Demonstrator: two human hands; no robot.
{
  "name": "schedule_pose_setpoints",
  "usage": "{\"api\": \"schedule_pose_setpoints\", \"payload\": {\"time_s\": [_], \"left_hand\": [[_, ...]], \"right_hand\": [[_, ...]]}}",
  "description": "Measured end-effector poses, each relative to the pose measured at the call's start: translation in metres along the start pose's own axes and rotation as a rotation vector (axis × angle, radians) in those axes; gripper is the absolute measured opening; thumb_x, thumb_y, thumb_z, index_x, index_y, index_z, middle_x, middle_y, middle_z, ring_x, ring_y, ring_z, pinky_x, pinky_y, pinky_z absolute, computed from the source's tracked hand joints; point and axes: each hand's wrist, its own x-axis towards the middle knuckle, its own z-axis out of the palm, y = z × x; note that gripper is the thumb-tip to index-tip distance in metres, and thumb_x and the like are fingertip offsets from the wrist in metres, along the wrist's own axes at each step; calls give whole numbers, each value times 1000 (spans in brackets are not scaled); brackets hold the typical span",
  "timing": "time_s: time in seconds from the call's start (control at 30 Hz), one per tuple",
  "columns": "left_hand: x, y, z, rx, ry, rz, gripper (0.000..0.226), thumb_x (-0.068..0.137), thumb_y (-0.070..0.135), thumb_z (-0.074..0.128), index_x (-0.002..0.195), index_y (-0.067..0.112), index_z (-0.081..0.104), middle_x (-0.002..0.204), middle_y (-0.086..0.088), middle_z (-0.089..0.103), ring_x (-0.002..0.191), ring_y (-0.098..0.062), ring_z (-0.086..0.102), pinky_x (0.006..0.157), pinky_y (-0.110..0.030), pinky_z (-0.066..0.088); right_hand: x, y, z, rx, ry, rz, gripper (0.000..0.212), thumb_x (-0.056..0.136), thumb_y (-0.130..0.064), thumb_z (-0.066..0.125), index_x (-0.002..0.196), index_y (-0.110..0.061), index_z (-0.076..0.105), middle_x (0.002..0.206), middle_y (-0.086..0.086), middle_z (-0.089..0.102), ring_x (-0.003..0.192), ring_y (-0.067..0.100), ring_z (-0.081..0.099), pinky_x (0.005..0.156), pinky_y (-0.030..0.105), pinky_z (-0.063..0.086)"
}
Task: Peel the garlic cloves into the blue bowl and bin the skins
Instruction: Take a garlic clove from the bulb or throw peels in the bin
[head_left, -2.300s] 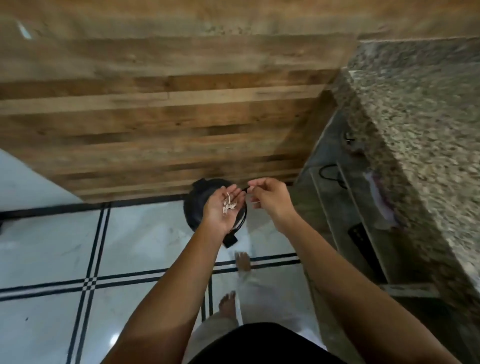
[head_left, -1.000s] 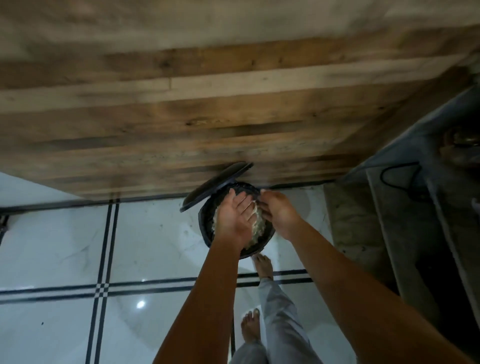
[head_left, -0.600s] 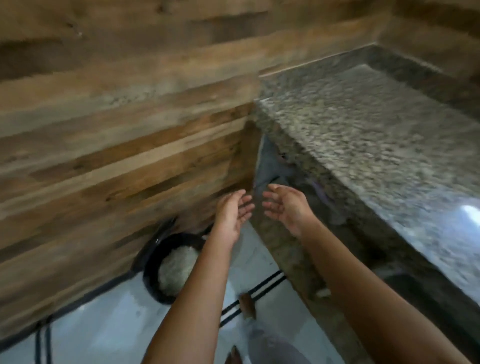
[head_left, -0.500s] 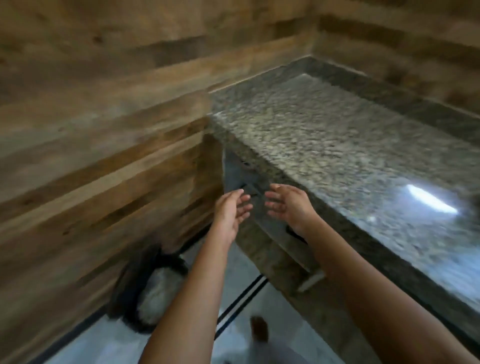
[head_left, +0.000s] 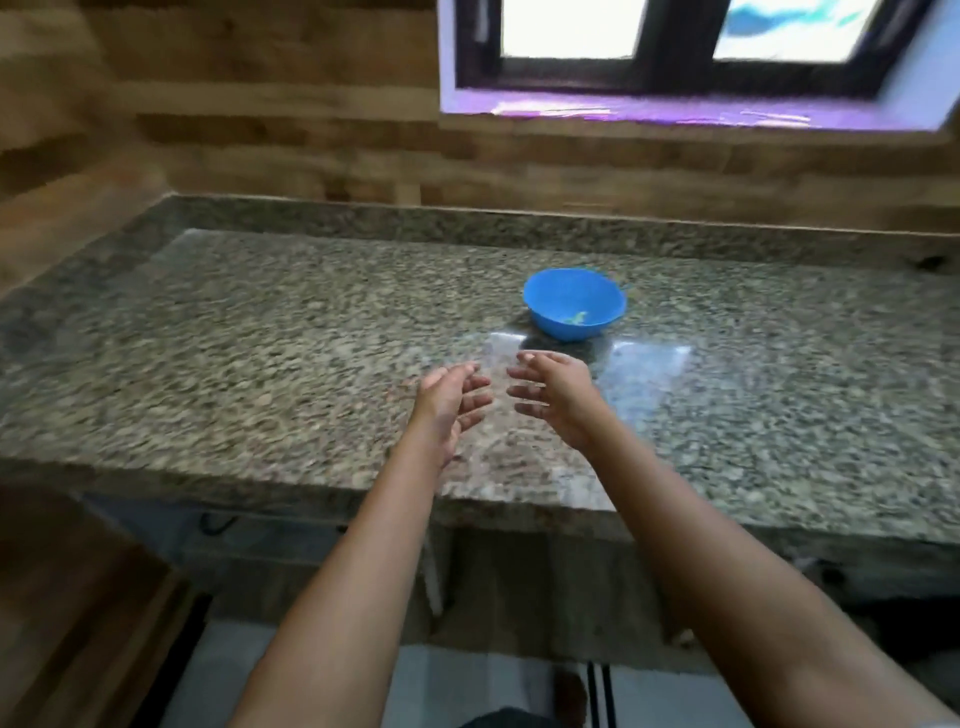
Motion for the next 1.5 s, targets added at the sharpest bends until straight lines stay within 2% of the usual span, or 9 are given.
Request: {"api": "schedule_pose_setpoints", "payload": {"time_s": [0.3,0.4,0.57,0.7,0.8,0.97,1.27,1.4,1.5], "left_hand": [[85,-27,129,149,-10,-61,18,97,13,45,81,16,53,77,-2,55,57,-12,46,45,-19,36],[105,-35,144,173,34,-87,19,96,11,46,79,17,52,78,-2,53,57,-13,44,51,-23,34],[129,-37,150,133,82,-134,24,97,9,41,74,15,44,71,-2,47,54,-13,40,39,-18,28],[146,-37,146,78,85,-184,6,98,11,43,95,9,48,80,-5,55,63,-17,51,56,-25,41],[156,-41,142,38,75,-216,13,99,13,41,109,7,46,89,-9,59,71,-21,58,65,-31,47],[166,-42,140,32,51,-213,17,99,12,39,113,5,44,96,-13,60,77,-25,60,66,-35,49],[164,-41,138,31,50,-203,25,100,10,35,121,0,45,111,-19,56,101,-36,59,72,-38,50],[164,-43,138,38,46,-200,32,100,10,36,127,-4,42,117,-22,56,107,-37,59,71,-36,51],[163,-42,137,28,41,-205,32,100,10,36,128,-4,41,116,-22,55,106,-37,59,68,-34,50]], "right_hand": [[92,-9,-126,-193,227,28,9,90,-3,53,94,-5,60,73,6,58,56,16,54,53,27,48],[117,-6,-147,-272,306,46,7,88,-7,57,82,-8,62,74,9,62,57,20,59,64,39,54],[146,-9,-160,-396,349,71,20,88,-9,60,69,-16,57,74,6,64,72,26,66,73,44,58],[160,-8,-158,-531,355,36,19,85,-7,60,70,-17,60,84,7,67,80,26,67,77,45,56],[168,-7,-157,-603,353,40,18,86,-6,59,71,-16,58,84,9,66,79,26,66,74,40,57],[177,-4,-156,-701,352,31,7,87,-6,60,83,-7,65,87,9,66,76,20,63,65,27,48],[175,-1,-154,-752,342,21,10,88,-8,58,80,-3,62,80,11,63,70,21,59,55,23,41],[166,-2,-154,-645,369,-5,14,88,-6,58,77,0,64,68,8,63,53,12,56,46,21,40],[157,-8,-151,-506,451,-60,9,88,-8,57,79,-8,59,74,5,62,61,14,58,51,23,44]]}}
